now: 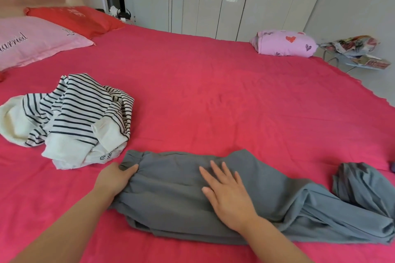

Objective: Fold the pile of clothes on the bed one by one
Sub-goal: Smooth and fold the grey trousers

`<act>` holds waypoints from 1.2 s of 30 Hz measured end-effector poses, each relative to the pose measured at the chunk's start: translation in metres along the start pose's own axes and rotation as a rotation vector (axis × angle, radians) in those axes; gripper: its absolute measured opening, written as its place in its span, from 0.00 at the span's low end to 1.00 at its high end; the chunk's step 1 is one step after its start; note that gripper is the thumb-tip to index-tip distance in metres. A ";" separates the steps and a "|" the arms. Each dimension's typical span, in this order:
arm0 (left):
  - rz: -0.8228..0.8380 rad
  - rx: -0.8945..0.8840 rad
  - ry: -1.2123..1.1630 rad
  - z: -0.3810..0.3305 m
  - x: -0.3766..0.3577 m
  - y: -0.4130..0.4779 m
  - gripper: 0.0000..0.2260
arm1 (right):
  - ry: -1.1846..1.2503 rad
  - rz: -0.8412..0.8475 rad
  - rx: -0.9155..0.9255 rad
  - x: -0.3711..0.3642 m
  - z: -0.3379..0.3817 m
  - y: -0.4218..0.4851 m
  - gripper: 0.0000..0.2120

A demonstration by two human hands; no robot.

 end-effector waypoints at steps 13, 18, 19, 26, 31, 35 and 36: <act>-0.171 -0.035 -0.006 0.012 -0.015 -0.003 0.16 | -0.093 -0.261 0.097 -0.013 0.015 0.029 0.27; -0.148 -0.034 -0.013 0.015 -0.016 0.001 0.16 | -0.003 0.103 0.096 -0.043 0.055 0.064 0.40; -0.144 -0.033 -0.013 0.015 -0.016 0.001 0.16 | -0.056 0.085 0.044 -0.040 0.037 0.068 0.42; -0.115 -0.020 -0.025 0.012 -0.014 0.000 0.16 | -0.180 0.009 -0.241 0.008 -0.068 0.013 0.40; -0.114 -0.049 0.007 0.007 -0.005 -0.004 0.17 | -0.181 -0.049 -0.438 0.021 -0.093 -0.031 0.29; -0.130 -0.047 -0.016 -0.006 0.008 -0.012 0.17 | -0.147 -0.069 -0.258 0.018 -0.072 -0.031 0.44; -0.141 -0.054 -0.017 -0.010 0.012 -0.015 0.16 | -0.162 -0.002 -0.246 0.010 -0.071 -0.036 0.52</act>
Point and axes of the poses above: each hand's wrist, its own y-axis towards the middle knuckle, its own x-axis out of the back of the hand, z = x × y, the point moved 1 cm from there along y, towards the middle knuckle, and after that the axes turned 11 degrees about y, right-handed, at the moved point
